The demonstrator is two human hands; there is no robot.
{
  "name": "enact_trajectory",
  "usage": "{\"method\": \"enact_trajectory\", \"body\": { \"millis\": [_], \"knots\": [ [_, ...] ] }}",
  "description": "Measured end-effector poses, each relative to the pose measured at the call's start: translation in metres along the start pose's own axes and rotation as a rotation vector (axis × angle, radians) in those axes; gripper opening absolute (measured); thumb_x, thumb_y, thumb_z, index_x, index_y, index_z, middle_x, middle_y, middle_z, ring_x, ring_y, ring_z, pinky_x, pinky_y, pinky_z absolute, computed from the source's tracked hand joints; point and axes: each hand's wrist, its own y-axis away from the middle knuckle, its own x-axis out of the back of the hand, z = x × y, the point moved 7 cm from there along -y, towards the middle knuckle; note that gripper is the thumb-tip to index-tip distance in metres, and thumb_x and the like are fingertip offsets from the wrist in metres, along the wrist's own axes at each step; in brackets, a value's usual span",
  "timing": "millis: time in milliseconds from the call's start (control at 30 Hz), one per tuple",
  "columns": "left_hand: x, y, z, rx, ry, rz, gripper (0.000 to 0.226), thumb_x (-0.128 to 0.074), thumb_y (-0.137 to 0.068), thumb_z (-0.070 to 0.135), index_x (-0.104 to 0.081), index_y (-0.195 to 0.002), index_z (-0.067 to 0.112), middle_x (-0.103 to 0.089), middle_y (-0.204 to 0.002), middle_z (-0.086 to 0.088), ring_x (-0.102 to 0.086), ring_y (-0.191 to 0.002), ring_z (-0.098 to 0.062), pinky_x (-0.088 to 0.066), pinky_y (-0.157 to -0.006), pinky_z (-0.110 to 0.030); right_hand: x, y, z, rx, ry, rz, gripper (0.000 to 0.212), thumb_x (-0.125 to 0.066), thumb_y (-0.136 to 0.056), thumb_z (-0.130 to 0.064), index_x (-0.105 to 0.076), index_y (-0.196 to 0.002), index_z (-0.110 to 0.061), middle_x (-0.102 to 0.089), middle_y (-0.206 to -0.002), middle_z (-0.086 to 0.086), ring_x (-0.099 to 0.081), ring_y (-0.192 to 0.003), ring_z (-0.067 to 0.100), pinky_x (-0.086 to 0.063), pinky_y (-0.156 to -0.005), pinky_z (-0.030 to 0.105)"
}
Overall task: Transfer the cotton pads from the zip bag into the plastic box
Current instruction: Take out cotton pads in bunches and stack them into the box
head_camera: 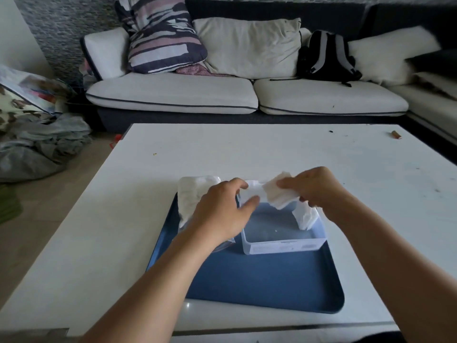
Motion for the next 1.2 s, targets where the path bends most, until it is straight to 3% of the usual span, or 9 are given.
{"method": "enact_trajectory", "body": {
  "millis": [200,367,533,633,733,967,1067,1133,1200],
  "knots": [
    [-0.031,0.009,0.003,-0.144,-0.354,-0.267,0.045,-0.061,-0.096,0.048,-0.059,-0.135,0.025,-0.059,-0.138,0.009,-0.057,-0.123,-0.015,-0.046,-0.093,-0.03,-0.001,-0.018,0.026,0.012,0.398,0.096,0.051,-0.088,-0.06,-0.049,-0.067,-0.082,-0.008,-0.067,-0.078,0.004,-0.061,-0.064,0.021,-0.041,-0.051,0.026],
    [-0.038,0.012,0.006,-0.181,-0.425,-0.308,0.044,-0.061,-0.096,0.047,-0.06,-0.135,0.025,-0.062,-0.131,0.004,-0.057,-0.119,-0.016,-0.042,-0.087,-0.025,-0.008,-0.011,0.025,0.027,0.588,0.137,0.048,-0.084,-0.067,-0.044,-0.052,-0.082,-0.012,-0.056,-0.075,0.002,-0.061,-0.073,0.027,-0.04,-0.054,0.029],
    [-0.046,0.014,0.001,-0.167,-0.444,-0.394,0.04,-0.064,-0.094,0.049,-0.065,-0.127,0.026,-0.065,-0.127,0.005,-0.061,-0.11,-0.016,-0.05,-0.091,-0.031,-0.012,-0.011,0.03,0.046,0.65,0.178,0.041,-0.079,-0.07,-0.034,-0.044,-0.07,-0.014,-0.051,-0.068,0.001,-0.057,-0.068,0.027,-0.034,-0.05,0.026],
    [-0.049,0.016,0.0,-0.164,-0.453,-0.43,0.031,-0.065,-0.094,0.048,-0.07,-0.115,0.025,-0.068,-0.118,0.006,-0.063,-0.097,-0.017,-0.052,-0.086,-0.031,-0.014,-0.011,0.033,0.067,0.67,0.203,0.032,-0.075,-0.071,-0.028,-0.054,-0.086,-0.01,-0.051,-0.072,0.001,-0.055,-0.066,0.026,-0.036,-0.052,0.026],
    [-0.051,0.018,0.001,-0.174,-0.439,-0.443,0.029,-0.066,-0.094,0.046,-0.072,-0.11,0.023,-0.071,-0.11,0.005,-0.065,-0.095,-0.018,-0.054,-0.085,-0.033,-0.017,-0.012,0.036,0.074,0.662,0.198,0.055,-0.078,-0.072,-0.031,-0.047,-0.112,-0.009,-0.053,-0.1,0.007,-0.058,-0.084,0.033,-0.04,-0.065,0.034],
    [-0.053,0.018,0.002,-0.187,-0.395,-0.461,0.029,-0.066,-0.094,0.046,-0.07,-0.112,0.024,-0.069,-0.108,0.005,-0.065,-0.095,-0.018,-0.054,-0.086,-0.034,-0.015,-0.013,0.023,0.119,0.592,0.101,0.071,-0.079,-0.07,-0.045,-0.048,-0.125,-0.013,-0.049,-0.118,0.009,-0.058,-0.097,0.032,-0.047,-0.073,0.037],
    [-0.053,0.018,0.004,-0.191,-0.409,-0.46,0.031,-0.064,-0.095,0.047,-0.068,-0.117,0.026,-0.067,-0.115,0.005,-0.064,-0.099,-0.017,-0.052,-0.086,-0.032,-0.01,-0.006,0.0,0.278,0.533,0.176,0.046,-0.075,-0.075,-0.038,-0.059,-0.113,-0.016,-0.057,-0.11,0.004,-0.059,-0.091,0.026,-0.047,-0.071,0.033],
    [-0.054,0.018,0.004,-0.19,-0.411,-0.463,0.032,-0.063,-0.095,0.048,-0.067,-0.118,0.026,-0.066,-0.118,0.005,-0.064,-0.101,-0.017,-0.052,-0.087,-0.032,-0.015,0.0,-0.013,0.381,0.436,0.166,0.015,-0.066,-0.078,-0.025,-0.068,-0.088,-0.014,-0.068,-0.088,0.002,-0.063,-0.076,0.024,-0.051,-0.063,0.03],
    [-0.053,0.018,0.004,-0.184,-0.403,-0.464,0.032,-0.064,-0.094,0.047,-0.067,-0.119,0.026,-0.066,-0.119,0.004,-0.064,-0.102,-0.017,-0.052,-0.088,-0.032,-0.031,-0.002,-0.008,0.337,0.432,0.029,0.015,-0.058,-0.08,-0.018,-0.067,-0.073,-0.007,-0.07,-0.074,0.009,-0.062,-0.065,0.025,-0.05,-0.055,0.029]
  ]
}}
